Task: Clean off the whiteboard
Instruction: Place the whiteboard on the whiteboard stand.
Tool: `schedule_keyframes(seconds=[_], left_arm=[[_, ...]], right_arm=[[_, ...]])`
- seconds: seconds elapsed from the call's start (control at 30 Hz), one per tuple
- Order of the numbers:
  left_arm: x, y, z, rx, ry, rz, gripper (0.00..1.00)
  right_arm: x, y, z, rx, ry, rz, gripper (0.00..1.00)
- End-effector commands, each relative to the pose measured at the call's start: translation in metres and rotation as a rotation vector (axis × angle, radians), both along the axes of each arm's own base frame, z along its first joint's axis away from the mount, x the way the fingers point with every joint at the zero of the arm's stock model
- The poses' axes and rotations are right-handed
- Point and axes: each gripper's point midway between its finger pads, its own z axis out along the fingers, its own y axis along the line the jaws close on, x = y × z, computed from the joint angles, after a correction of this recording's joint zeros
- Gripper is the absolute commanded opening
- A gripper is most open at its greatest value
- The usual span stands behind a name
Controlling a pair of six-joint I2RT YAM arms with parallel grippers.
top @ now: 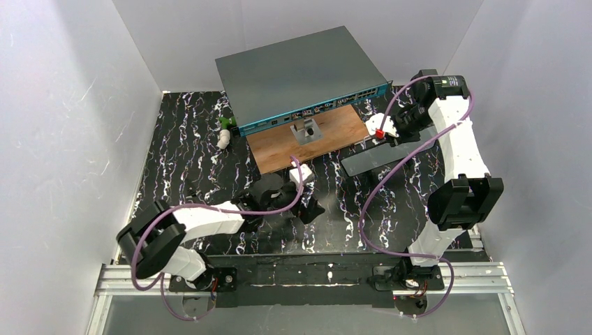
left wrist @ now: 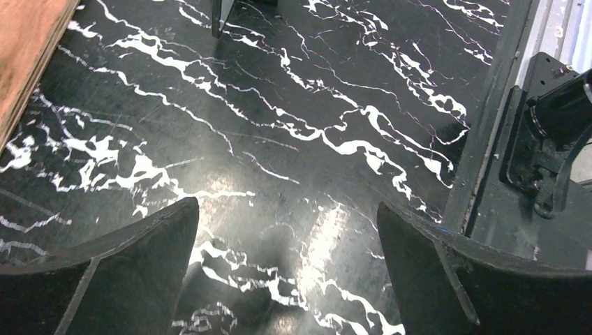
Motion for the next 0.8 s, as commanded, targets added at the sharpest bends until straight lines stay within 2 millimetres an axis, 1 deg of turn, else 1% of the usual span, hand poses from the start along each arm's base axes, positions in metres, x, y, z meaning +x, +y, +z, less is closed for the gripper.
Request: schedule_keyframes(seconds=[0.0, 0.03, 0.1, 0.13, 0.23, 0.3, 0.4, 0.43, 0.57, 0.63, 0.73, 0.77], left_arm=[[0.019, -0.035, 0.020, -0.083, -0.101, -0.068, 0.96], [0.024, -0.041, 0.023, -0.097, -0.111, -0.072, 0.96], [0.034, -0.054, 0.017, -0.098, -0.114, -0.070, 0.95], [0.040, -0.059, 0.007, -0.087, -0.110, -0.063, 0.95], [0.052, -0.071, 0.002, -0.110, -0.153, -0.061, 0.92], [0.061, -0.079, 0.004, -0.139, -0.211, -0.060, 0.88], [0.073, -0.088, 0.001, -0.156, -0.242, -0.046, 0.86], [0.075, -0.092, 0.001, -0.163, -0.257, -0.050, 0.83], [0.085, -0.101, 0.004, -0.207, -0.352, -0.052, 0.77], [0.087, -0.105, 0.006, -0.237, -0.390, -0.065, 0.73], [0.092, -0.113, 0.009, -0.269, -0.395, -0.064, 0.70], [0.095, -0.115, 0.007, -0.272, -0.390, -0.055, 0.69]], right_arm=[[0.000, -0.003, 0.012, 0.005, -0.038, 0.041, 0.01], [0.001, -0.003, 0.011, 0.005, -0.034, 0.042, 0.01], [0.000, -0.002, 0.011, 0.010, -0.034, 0.045, 0.01], [0.000, -0.002, 0.010, 0.010, -0.034, 0.047, 0.01], [0.003, -0.005, 0.006, -0.004, -0.028, 0.051, 0.01], [0.005, -0.007, 0.002, -0.013, -0.016, 0.052, 0.01], [0.007, -0.006, 0.000, -0.010, -0.010, 0.056, 0.01], [0.006, -0.005, 0.001, -0.004, -0.012, 0.058, 0.01], [0.005, -0.003, 0.001, 0.013, -0.010, 0.058, 0.01], [0.005, -0.002, 0.001, 0.015, -0.009, 0.058, 0.01], [0.005, -0.002, 0.001, 0.022, -0.010, 0.056, 0.01], [0.005, -0.002, 0.002, 0.024, -0.010, 0.055, 0.01]])
